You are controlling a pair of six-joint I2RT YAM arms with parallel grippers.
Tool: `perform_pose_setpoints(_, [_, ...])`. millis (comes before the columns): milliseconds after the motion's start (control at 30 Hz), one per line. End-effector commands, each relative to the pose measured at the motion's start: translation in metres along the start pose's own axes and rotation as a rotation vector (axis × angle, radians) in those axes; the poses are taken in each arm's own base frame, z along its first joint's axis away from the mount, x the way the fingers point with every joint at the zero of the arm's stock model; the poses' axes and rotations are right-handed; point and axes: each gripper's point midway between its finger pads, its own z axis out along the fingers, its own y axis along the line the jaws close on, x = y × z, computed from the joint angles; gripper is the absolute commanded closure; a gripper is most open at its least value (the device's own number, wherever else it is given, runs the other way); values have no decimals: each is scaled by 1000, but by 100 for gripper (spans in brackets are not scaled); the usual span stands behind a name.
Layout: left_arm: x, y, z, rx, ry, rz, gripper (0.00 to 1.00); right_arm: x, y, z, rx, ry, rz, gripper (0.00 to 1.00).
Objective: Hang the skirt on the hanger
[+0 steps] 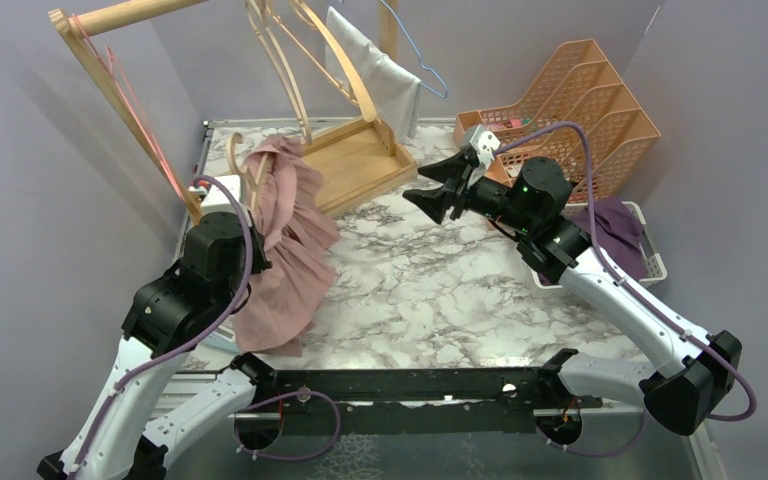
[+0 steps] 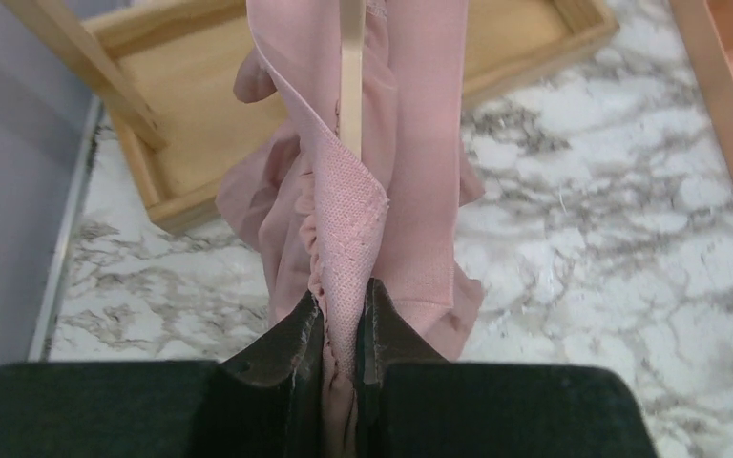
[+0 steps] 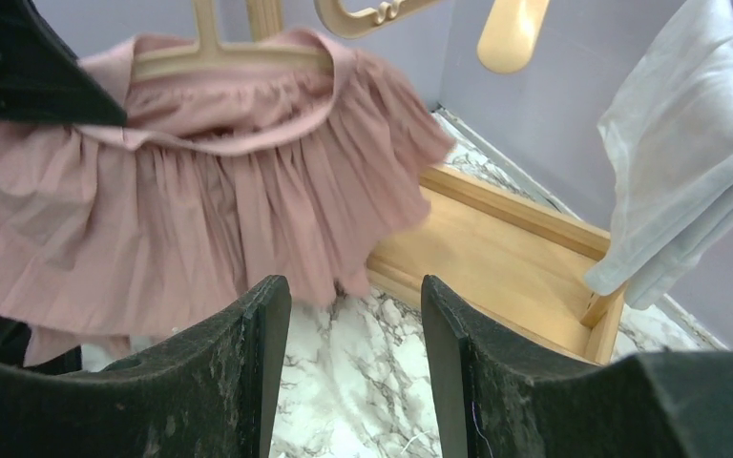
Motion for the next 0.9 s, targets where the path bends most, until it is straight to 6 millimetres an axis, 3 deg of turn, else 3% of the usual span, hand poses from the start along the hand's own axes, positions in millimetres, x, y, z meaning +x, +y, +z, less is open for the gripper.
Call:
perform_pose_setpoints(0, [-73, 27, -15, -199, -228, -157, 100, -6, -5, 0, 39, -18, 5, 43])
perform_pose_setpoints(167, [-129, 18, -14, -234, -335, -186, 100, -2, -4, -4, 45, -11, 21, 43])
perform_pose_setpoints(300, [-164, 7, -1, -256, -422, -188, 100, -1, -1, -7, 45, -6, 61, 44])
perform_pose_setpoints(467, [-191, 4, 26, -366, -482, -196, 100, 1, 17, -16, -9, -9, 160, 45])
perform_pose_setpoints(633, [-221, 20, 57, -447, -494, -253, 100, 6, 31, -23, -53, 7, 217, 46])
perform_pose_setpoints(867, [-243, 32, 62, -513, -533, -276, 100, 12, 35, -28, -62, 41, 234, 46])
